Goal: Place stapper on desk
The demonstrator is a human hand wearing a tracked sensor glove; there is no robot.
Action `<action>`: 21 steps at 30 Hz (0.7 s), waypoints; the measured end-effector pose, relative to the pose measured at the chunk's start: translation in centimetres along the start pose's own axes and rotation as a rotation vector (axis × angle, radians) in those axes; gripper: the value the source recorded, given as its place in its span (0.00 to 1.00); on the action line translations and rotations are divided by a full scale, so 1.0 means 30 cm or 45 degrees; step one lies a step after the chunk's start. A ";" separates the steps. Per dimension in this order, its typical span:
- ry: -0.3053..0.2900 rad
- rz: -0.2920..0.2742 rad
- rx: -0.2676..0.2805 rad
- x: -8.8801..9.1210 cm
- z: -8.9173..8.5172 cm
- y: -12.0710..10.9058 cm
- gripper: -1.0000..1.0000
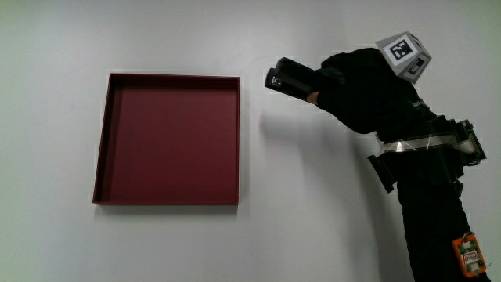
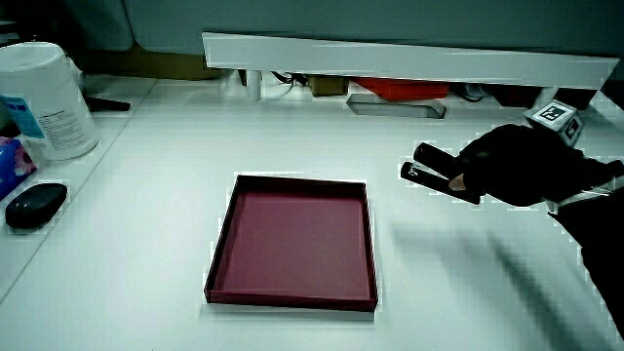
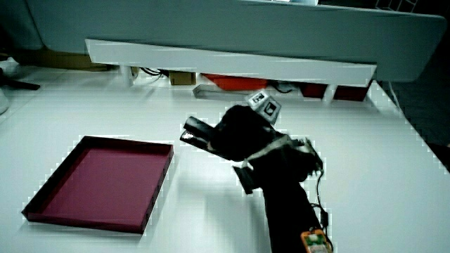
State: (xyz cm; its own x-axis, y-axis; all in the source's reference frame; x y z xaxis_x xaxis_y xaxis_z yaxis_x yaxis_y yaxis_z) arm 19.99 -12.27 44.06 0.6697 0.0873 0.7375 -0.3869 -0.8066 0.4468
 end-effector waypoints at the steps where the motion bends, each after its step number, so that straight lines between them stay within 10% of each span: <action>1: -0.072 -0.025 0.079 0.010 0.005 -0.007 0.50; 21: -0.160 -0.251 0.065 0.218 -0.082 0.007 0.50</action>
State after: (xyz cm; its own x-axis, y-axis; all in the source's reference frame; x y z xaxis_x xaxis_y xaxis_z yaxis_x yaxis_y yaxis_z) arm 22.72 -10.44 50.22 0.8041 0.1751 0.5681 -0.2103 -0.8100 0.5474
